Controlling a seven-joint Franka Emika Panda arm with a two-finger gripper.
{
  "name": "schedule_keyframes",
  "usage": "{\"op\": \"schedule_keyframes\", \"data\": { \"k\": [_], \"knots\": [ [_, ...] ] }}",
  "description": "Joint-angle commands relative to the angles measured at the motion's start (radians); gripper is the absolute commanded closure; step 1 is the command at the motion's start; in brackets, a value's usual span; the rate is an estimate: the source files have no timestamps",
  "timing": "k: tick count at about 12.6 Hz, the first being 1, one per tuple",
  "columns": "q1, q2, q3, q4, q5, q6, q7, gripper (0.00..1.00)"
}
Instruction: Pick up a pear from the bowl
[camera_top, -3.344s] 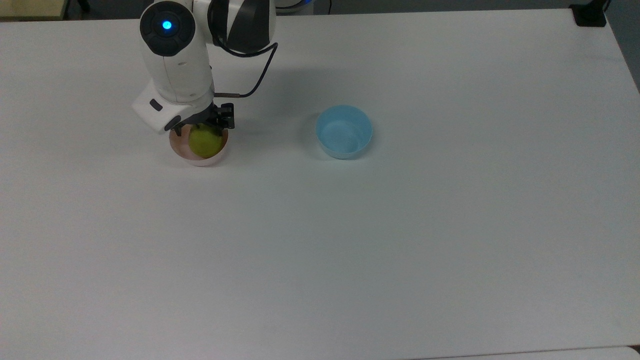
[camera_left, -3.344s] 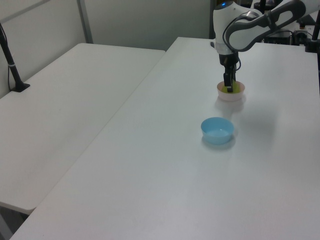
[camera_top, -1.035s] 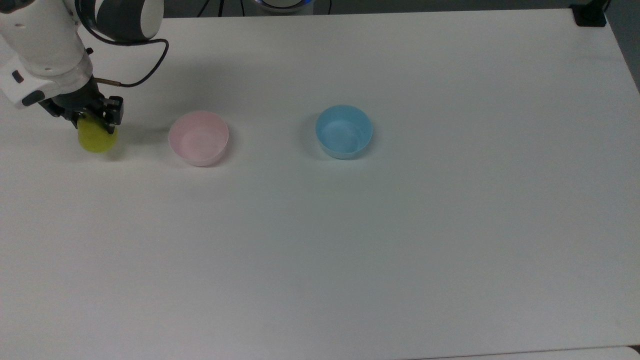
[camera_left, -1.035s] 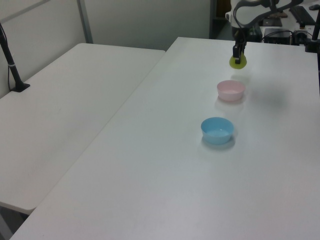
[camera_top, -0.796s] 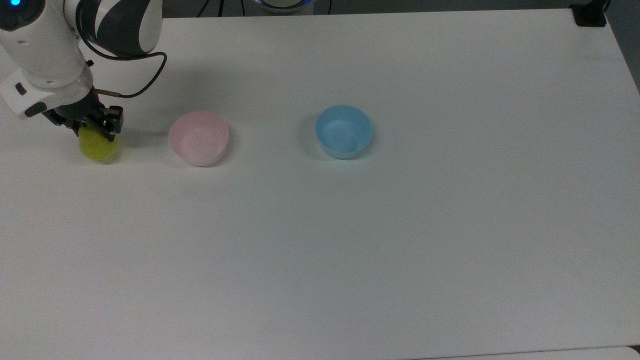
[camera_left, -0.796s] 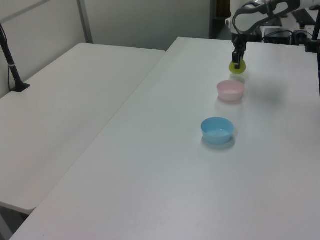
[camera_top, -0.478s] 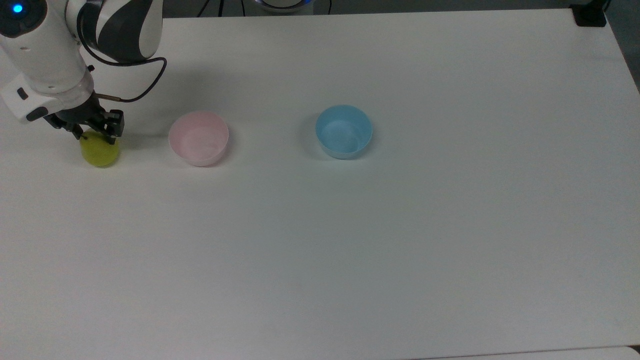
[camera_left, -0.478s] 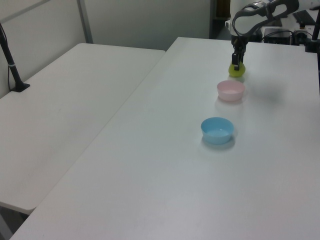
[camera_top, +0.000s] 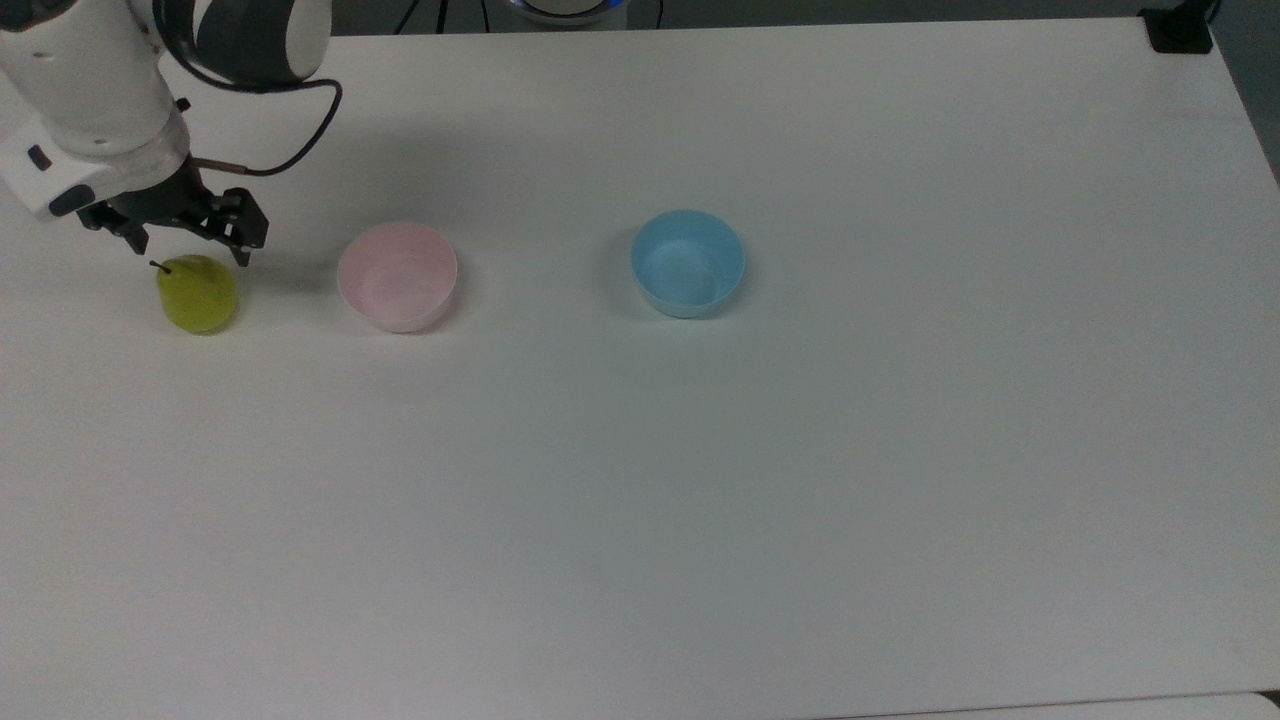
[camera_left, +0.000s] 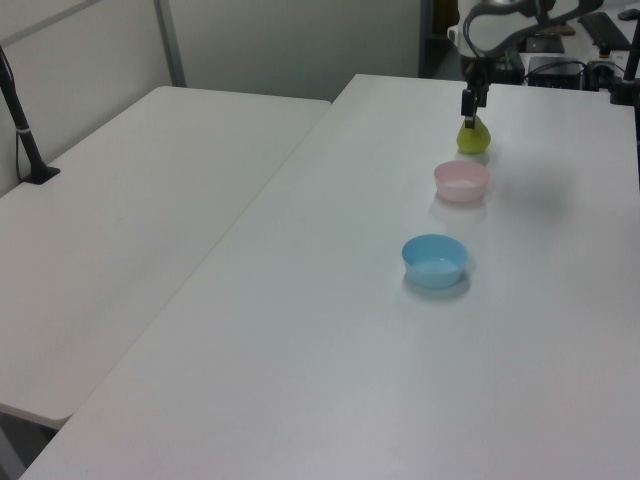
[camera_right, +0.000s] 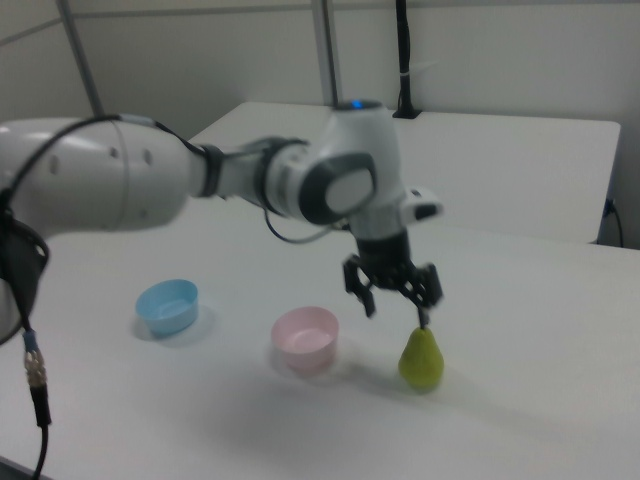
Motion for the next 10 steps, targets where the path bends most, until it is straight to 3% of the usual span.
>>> {"op": "schedule_keyframes", "data": {
  "k": [1, 7, 10],
  "knots": [
    [0.116, -0.131, -0.003, -0.022, -0.002, -0.122, 0.087, 0.00],
    [0.385, -0.315, -0.001, -0.024, 0.004, -0.306, 0.375, 0.00],
    [0.412, -0.398, -0.003, -0.027, 0.116, -0.395, 0.402, 0.00]
  ]
}}
